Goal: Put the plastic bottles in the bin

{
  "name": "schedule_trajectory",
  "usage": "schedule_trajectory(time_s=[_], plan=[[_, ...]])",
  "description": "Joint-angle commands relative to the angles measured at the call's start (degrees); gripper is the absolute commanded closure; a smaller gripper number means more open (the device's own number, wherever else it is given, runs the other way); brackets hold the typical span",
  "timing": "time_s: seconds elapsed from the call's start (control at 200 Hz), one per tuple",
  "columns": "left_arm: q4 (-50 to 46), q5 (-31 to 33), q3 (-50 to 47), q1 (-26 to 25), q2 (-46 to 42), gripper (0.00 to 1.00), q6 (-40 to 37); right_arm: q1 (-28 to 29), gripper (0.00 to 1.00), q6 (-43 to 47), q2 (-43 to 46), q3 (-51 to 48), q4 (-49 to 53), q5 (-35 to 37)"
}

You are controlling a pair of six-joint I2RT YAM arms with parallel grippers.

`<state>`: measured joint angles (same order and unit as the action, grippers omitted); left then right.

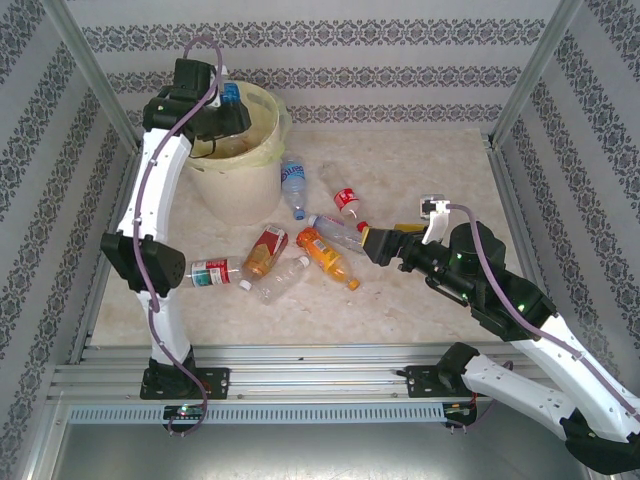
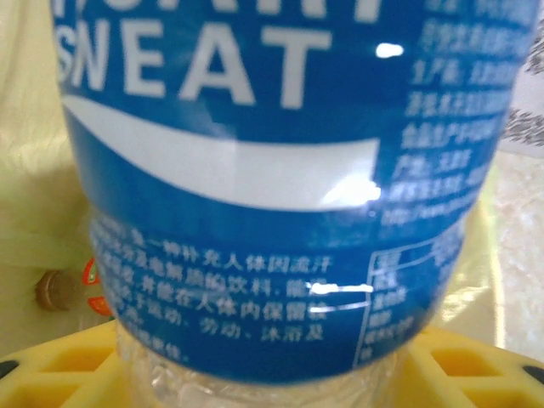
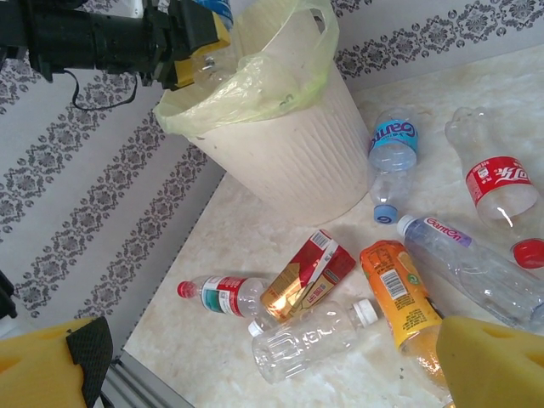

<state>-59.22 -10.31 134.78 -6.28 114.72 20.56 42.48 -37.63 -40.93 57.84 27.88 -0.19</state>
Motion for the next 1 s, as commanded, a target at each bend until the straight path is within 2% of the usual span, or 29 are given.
schedule_trajectory(time_s=[0.0, 0.565, 0.804, 0.994], plan=[[-4.6, 1.8, 2.8, 1.0, 0.8, 0.38, -2.0, -0.5, 0.02, -0.8, 0.1, -0.7, 0.5, 1.3], [-4.9, 1.2, 3.2, 1.1, -1.4, 0.19, -2.0, -0.5, 0.02, -1.0, -0.3, -1.5, 0.8, 0.8], [-5.6, 2.1, 1.6, 1.0, -6.9, 0.12, -5.8, -0.5, 0.02, -0.2, -0.9, -2.1, 1.6, -1.7], [-5.8, 2.1, -6.6, 0.9, -14.9, 0.01, -10.6, -0.5, 0.02, 0.3, -1.4, -3.0, 2.2, -4.2]])
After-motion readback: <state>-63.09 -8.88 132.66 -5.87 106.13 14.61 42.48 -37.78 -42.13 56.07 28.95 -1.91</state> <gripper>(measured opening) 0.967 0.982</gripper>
